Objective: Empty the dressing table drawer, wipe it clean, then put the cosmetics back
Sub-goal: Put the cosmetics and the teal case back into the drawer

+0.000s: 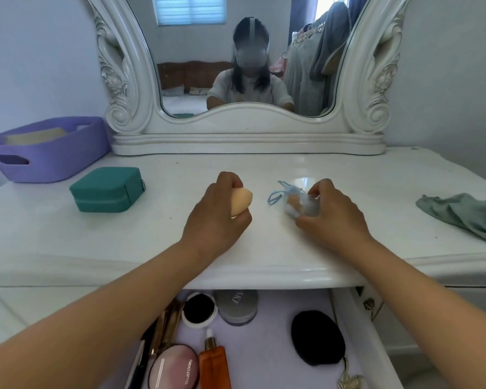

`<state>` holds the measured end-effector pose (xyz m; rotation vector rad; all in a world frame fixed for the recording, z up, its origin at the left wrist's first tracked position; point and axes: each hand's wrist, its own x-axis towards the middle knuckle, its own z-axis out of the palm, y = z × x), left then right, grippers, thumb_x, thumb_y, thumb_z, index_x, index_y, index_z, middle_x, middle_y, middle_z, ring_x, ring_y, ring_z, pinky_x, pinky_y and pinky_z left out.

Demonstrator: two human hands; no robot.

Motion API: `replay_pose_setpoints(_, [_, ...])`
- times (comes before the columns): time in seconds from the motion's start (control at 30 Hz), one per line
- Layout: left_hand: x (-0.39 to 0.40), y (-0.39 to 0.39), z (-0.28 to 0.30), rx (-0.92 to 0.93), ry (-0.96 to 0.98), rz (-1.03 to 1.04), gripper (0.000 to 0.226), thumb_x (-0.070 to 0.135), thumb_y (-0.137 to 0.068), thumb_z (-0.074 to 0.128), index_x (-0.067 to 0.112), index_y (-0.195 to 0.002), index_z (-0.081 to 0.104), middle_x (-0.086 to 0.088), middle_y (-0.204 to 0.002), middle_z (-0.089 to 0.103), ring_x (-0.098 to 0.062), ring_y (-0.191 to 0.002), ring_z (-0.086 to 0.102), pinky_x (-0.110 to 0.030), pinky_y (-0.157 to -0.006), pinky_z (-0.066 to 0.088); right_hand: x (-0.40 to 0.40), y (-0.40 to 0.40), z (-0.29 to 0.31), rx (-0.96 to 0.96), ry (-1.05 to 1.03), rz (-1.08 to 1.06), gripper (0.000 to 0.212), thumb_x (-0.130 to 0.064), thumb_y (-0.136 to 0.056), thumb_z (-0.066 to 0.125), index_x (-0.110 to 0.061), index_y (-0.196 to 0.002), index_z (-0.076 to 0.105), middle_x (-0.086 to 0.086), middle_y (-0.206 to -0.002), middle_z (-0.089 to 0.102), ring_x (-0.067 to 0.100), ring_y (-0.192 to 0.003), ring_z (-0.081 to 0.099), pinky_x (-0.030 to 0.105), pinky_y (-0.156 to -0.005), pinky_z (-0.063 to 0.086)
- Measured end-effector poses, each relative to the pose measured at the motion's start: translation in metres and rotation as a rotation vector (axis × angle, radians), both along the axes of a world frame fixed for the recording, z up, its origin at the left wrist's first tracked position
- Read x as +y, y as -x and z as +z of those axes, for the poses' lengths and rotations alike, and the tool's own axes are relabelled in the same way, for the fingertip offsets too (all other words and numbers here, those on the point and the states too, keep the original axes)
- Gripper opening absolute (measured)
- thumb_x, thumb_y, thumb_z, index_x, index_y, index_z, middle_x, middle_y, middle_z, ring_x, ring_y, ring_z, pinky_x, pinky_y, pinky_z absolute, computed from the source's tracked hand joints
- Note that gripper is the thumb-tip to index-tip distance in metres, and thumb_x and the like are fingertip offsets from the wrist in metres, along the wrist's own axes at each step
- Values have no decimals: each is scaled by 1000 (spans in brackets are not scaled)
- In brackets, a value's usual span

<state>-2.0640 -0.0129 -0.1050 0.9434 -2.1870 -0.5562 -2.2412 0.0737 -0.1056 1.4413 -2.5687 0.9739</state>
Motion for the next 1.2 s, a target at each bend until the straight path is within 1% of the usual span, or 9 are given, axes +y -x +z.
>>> replay_pose_setpoints(0.17, [19,-18,-7,-31,27,-59,34,21,-81,60,28,-104,37,1,-101,51,-24,-83,53,-32,-66,45,-3,-7,0,68,-234,16,41,-43,-76,60,-13,-98,42,4,-99,50,26,-88,52,34,-72,39])
replay_pose_setpoints(0.37, [36,-31,-18,-56,73,-87,35,18,-80,60,26,-109,42,1,-106,49,-21,-90,50,-37,-74,47,-2,-23,1,135,-254,145,54,-26,-79,55,-28,-128,34,-1,-91,52,23,-83,48,31,-68,38])
replay_pose_setpoints(0.5, [45,-43,-22,-23,88,-109,36,15,-80,60,26,-110,45,4,-107,47,-17,-94,48,-31,-75,44,19,-48,7,146,-241,254,62,-21,-75,57,-31,-132,34,-4,-88,51,22,-82,51,29,-66,39])
replay_pose_setpoints(0.6, [55,-56,-20,32,70,-152,37,16,-80,63,33,-104,41,13,-105,43,-6,-94,43,-15,-71,38,48,-75,12,40,-150,359,60,-18,-73,58,-31,-128,37,-9,-82,51,18,-78,54,29,-65,43])
replay_pose_setpoints(0.7, [69,-75,-24,61,45,-212,42,20,-79,66,41,-99,36,24,-105,40,2,-102,40,-2,-72,34,82,-91,12,-131,-51,414,44,-21,-77,59,-35,-114,40,-12,-79,53,6,-67,54,13,-56,40])
replay_pose_setpoints(0.9, [95,-108,-49,-29,-133,-314,41,27,-78,68,46,-98,36,22,-103,45,-3,-90,51,-12,-67,41,121,-92,-18,-349,-179,485,41,-19,-73,68,-38,-97,41,-10,-75,57,-2,-65,50,10,-59,39])
replay_pose_setpoints(1.03, [104,-111,-74,-143,-193,-362,38,38,-75,62,46,-97,32,23,-104,41,0,-89,47,-15,-66,41,130,-88,-45,-474,-352,509,48,-27,-82,66,-40,-115,35,-1,-91,59,8,-82,57,18,-78,47])
replay_pose_setpoints(1.1, [107,-107,-84,-224,-191,-377,36,42,-75,60,49,-94,29,23,-106,40,4,-88,45,-15,-67,39,129,-88,-57,-483,-403,511,47,-30,-87,60,-38,-123,31,8,-91,57,9,-79,54,17,-75,47])
replay_pose_setpoints(1.2, [112,-96,-96,-325,-188,-372,37,39,-78,62,46,-91,28,21,-104,39,6,-87,43,-12,-65,35,124,-89,-71,-485,-438,472,40,-33,-89,57,-32,-123,35,-1,-90,55,6,-77,52,15,-70,46])
